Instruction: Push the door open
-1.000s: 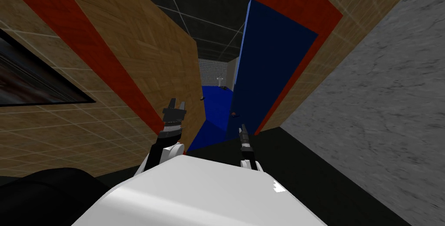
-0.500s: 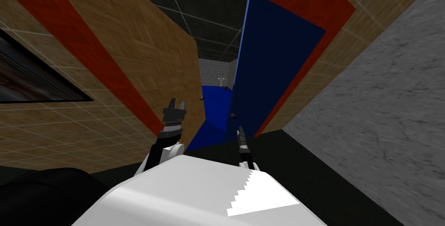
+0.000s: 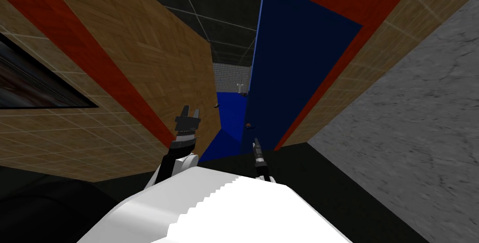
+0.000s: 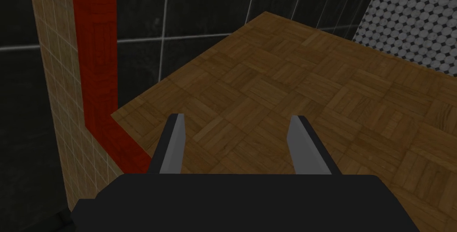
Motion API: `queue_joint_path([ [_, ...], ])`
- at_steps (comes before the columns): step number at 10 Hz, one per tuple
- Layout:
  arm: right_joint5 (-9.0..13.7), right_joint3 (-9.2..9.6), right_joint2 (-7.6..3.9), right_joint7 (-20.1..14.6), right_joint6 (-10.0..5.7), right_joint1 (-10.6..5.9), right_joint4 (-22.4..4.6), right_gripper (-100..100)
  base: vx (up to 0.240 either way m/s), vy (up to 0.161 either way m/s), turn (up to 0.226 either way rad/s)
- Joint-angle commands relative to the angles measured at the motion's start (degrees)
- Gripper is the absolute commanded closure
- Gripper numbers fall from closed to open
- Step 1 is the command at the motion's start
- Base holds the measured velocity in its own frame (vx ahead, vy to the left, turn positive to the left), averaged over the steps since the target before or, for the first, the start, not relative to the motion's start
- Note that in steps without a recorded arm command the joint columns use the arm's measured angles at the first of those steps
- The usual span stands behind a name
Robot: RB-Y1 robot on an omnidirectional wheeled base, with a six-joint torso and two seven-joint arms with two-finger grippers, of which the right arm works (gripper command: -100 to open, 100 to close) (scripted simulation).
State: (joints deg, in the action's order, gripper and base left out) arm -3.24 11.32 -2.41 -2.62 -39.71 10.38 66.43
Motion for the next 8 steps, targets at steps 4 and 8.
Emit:
queue_joint_path([
  [4, -0.5, 0.91, 0.77, 0.2, -0.96, -1.68, -5.6, -100, 0.064, -0.104, 0.062],
  [8, -0.8, 1.62, 1.59, 0.4, -1.82, -2.86, -9.8, -100, 0.046, -0.09, 0.053],
])
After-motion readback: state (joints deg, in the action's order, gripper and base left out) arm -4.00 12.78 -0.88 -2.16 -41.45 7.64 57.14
